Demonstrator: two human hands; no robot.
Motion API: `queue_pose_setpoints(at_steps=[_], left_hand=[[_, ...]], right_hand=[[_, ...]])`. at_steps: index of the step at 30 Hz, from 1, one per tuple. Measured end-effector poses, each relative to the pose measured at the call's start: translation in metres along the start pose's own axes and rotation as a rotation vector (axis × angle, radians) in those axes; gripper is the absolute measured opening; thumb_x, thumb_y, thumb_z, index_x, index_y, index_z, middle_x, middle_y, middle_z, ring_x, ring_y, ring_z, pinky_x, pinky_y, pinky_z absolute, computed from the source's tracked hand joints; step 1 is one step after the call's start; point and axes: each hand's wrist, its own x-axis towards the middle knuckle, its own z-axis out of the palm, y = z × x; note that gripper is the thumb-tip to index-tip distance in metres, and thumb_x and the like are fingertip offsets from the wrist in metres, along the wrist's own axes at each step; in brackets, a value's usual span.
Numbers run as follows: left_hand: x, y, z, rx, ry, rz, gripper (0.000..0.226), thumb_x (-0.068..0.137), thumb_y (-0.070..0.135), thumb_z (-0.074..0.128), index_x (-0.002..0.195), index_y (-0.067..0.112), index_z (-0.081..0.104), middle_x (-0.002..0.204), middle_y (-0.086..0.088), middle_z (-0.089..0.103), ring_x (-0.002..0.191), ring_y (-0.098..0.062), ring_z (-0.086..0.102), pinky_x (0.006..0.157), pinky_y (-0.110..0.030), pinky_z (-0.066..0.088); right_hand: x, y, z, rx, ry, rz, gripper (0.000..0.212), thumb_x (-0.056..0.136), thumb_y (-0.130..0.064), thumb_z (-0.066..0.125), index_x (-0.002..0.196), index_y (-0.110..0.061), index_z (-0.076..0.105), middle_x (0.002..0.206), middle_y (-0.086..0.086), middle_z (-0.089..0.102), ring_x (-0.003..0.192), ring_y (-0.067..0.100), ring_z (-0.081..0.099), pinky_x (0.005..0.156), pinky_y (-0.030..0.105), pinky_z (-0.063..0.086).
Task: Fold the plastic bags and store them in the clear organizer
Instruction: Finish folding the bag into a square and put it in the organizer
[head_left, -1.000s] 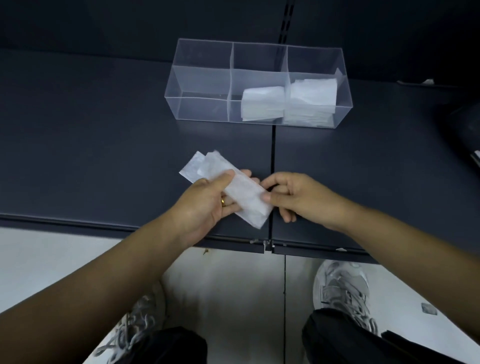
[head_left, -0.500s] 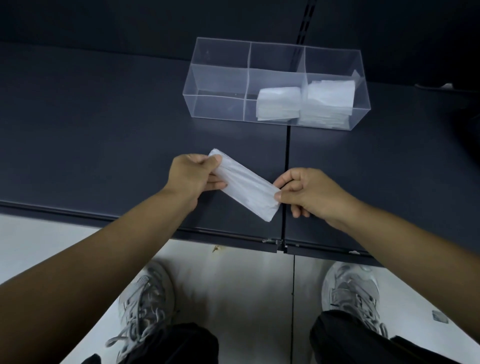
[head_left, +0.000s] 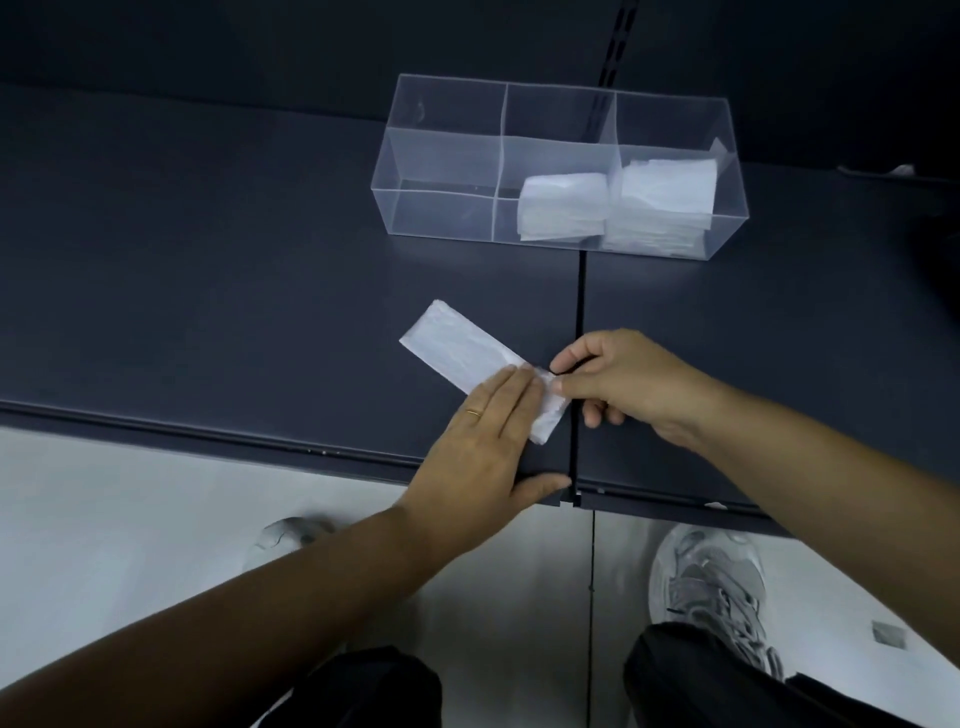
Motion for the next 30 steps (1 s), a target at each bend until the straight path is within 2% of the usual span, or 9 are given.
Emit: queue_pose_setpoints(at_steps=[4, 7, 11, 14, 17, 21, 24, 27, 30], left_hand=[[0.001, -0.002, -0.001, -0.067, 0.159, -0.002, 0.058, 0.085, 0.032, 0.068, 0.13, -0.002, 0.055, 0.133, -0.015, 0.057, 0.125, -0.026, 0.053, 0.107, -0.039, 0.041], [0.003, -0.005, -0.008, -0.135, 0.298, -0.039, 0.034, 0.09, 0.016, 0.062, 0.12, 0.0, 0.064, 0.116, -0.013, 0.068, 0.105, -0.025, 0.067, 0.094, -0.032, 0.05], [0.006, -0.002, -0.023, -0.328, 0.286, -0.148, 0.03, 0.098, 0.025, 0.05, 0.123, 0.017, 0.065, 0.089, 0.006, 0.072, 0.071, -0.003, 0.065, 0.069, -0.015, 0.051], [0.008, -0.006, -0.027, -0.573, 0.237, -0.319, 0.03, 0.098, 0.031, 0.047, 0.122, 0.025, 0.065, 0.087, 0.005, 0.072, 0.076, -0.008, 0.065, 0.068, -0.019, 0.049], [0.014, -0.009, -0.029, -0.78, 0.23, -0.462, 0.026, 0.099, 0.027, 0.047, 0.105, 0.017, 0.071, 0.092, 0.004, 0.072, 0.085, -0.006, 0.064, 0.08, -0.029, 0.052], [0.019, -0.016, -0.029, -0.988, 0.24, -0.666, 0.029, 0.099, 0.025, 0.048, 0.096, 0.007, 0.07, 0.096, -0.012, 0.072, 0.094, -0.026, 0.067, 0.085, -0.043, 0.055], [0.023, -0.019, -0.03, -1.182, 0.29, -0.768, 0.023, 0.1, 0.019, 0.048, 0.103, 0.009, 0.068, 0.1, -0.012, 0.072, 0.091, -0.023, 0.07, 0.072, -0.031, 0.059], [0.027, -0.029, -0.034, -1.216, 0.42, -0.925, 0.016, 0.099, 0.01, 0.05, 0.094, 0.005, 0.064, 0.085, -0.012, 0.071, 0.068, -0.016, 0.071, 0.058, -0.024, 0.056], [0.022, -0.039, -0.037, -0.955, 0.521, -0.868, 0.009, 0.097, 0.008, 0.052, 0.1, 0.01, 0.06, 0.081, -0.005, 0.067, 0.062, -0.009, 0.067, 0.061, -0.021, 0.055]], right_hand=[[-0.011, -0.008, -0.007, 0.205, -0.073, 0.107, 0.016, 0.092, -0.015, 0.06, 0.106, -0.008, 0.061, 0.077, 0.003, 0.065, 0.044, 0.009, 0.053, 0.04, 0.019, 0.036], [-0.02, -0.013, -0.015, 0.291, -0.102, 0.095, 0.017, 0.092, -0.016, 0.06, 0.107, -0.008, 0.062, 0.085, 0.007, 0.072, 0.044, 0.01, 0.054, 0.038, 0.018, 0.037], [-0.02, -0.013, -0.027, 0.091, -0.02, -0.233, 0.032, 0.087, -0.006, 0.065, 0.116, -0.018, 0.058, 0.104, -0.002, 0.072, 0.054, 0.007, 0.056, 0.051, 0.016, 0.045], [-0.013, -0.009, -0.022, -0.013, -0.203, -0.353, 0.053, 0.081, 0.004, 0.069, 0.126, -0.022, 0.055, 0.119, -0.01, 0.064, 0.067, 0.006, 0.057, 0.072, 0.017, 0.051], [0.0, -0.004, 0.0, -0.026, -0.252, -0.292, 0.036, 0.082, 0.0, 0.07, 0.112, -0.017, 0.061, 0.101, -0.006, 0.069, 0.064, 0.009, 0.059, 0.062, 0.02, 0.05], [0.015, -0.004, 0.015, -0.012, -0.063, -0.244, 0.009, 0.083, -0.012, 0.072, 0.082, -0.017, 0.065, 0.067, -0.007, 0.068, 0.048, 0.008, 0.059, 0.043, 0.018, 0.043], [0.022, -0.008, 0.02, -0.062, 0.021, -0.211, 0.013, 0.084, -0.015, 0.072, 0.074, -0.017, 0.064, 0.055, -0.008, 0.066, 0.041, 0.006, 0.056, 0.036, 0.016, 0.035], [0.026, -0.012, 0.024, -0.117, 0.067, -0.184, 0.013, 0.083, -0.017, 0.072, 0.073, -0.017, 0.065, 0.051, -0.007, 0.066, 0.037, 0.006, 0.055, 0.039, 0.013, 0.036], [0.03, -0.013, 0.027, -0.141, 0.111, -0.149, 0.013, 0.081, -0.021, 0.073, 0.07, -0.02, 0.066, 0.063, 0.005, 0.071, 0.038, 0.006, 0.057, 0.056, 0.023, 0.047]])
